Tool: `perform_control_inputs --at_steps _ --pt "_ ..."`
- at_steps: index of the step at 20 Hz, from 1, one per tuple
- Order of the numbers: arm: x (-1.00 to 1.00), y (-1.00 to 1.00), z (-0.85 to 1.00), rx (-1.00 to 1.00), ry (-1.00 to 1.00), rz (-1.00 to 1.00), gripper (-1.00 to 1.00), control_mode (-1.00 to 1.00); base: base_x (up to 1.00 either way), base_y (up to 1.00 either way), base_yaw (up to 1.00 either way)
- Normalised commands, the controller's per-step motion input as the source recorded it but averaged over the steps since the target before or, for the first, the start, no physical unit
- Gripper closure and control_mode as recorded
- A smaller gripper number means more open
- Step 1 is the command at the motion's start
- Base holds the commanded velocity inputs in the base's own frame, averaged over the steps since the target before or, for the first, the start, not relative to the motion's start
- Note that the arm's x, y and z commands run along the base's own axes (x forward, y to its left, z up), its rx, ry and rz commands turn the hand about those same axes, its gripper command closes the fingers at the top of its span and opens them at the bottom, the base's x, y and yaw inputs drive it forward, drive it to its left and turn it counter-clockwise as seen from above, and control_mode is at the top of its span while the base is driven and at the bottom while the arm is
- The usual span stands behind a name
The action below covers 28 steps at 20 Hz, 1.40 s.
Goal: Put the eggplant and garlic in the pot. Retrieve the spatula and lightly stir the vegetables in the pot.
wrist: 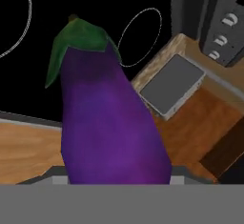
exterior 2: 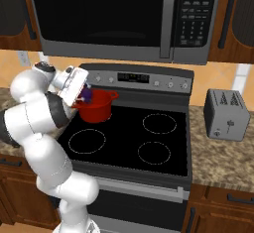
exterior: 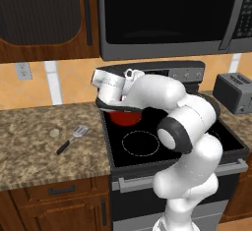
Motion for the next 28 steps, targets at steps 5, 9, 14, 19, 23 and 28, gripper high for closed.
perform_control_inputs --at_steps 5,9,14,19,23,28 --pt "0.65 0.16 -0.14 -0.33 0.47 0.07 1.00 -1.00 0.00 0.00 0.00" --pt "0.55 0.01 -0.02 0.00 0.23 0.18 1.00 -1.00 0.00 0.00 0.00" --pt "0.38 -0.01 -0.13 0.17 0.17 0.23 1.00 -1.00 0.00 0.00 0.00" --pt "0.52 -0.21 -0.28 0.25 0.13 0.27 1.00 -1.00 0.00 0.00 0.00" --pt "0.67 -0.17 -0.38 0.12 0.11 0.22 1.00 -1.00 0.00 0.00 0.00" --pt "0.55 0.00 -0.53 0.00 0.16 0.15 1.00 -1.00 0.00 0.00 0.00"
